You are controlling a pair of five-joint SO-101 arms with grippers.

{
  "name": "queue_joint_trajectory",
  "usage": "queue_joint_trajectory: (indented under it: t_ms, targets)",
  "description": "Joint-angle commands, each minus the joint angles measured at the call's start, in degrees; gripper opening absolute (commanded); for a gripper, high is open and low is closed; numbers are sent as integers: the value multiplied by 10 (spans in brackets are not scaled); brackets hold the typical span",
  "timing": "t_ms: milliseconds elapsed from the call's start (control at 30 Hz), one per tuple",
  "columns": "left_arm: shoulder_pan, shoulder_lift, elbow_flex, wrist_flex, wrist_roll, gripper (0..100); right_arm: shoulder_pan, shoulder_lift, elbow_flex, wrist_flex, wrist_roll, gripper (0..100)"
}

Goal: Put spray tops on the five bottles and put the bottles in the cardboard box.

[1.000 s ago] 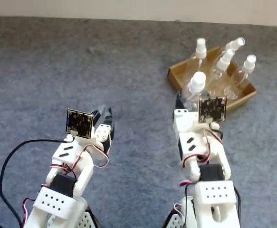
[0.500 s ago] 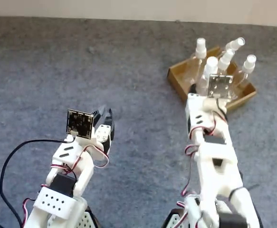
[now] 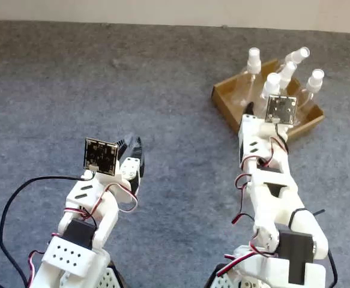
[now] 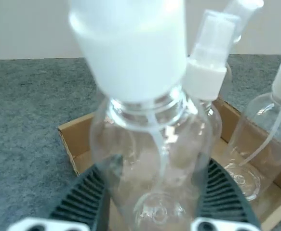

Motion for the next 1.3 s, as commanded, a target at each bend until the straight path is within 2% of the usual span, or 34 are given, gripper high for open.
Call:
queue_joint_trajectory:
  t_ms: [0,567,1033,1200,1267]
  targets:
    - [-1,-10,-2,-12,-3,21,8,4,-35,-18,7,167]
    - [-1,-10,-2,-12,-3,21,17,108,-39,-19,7,167]
    - [-1,-10,-2,-12,-4,21,23,117,-37,-19,8,173]
    - [-1,-10,-2,-12,-4,21,22,116,-36,-17,11,282]
    - [-1,-10,-2,-12,-4,21,22,116,-35,-16,11,294]
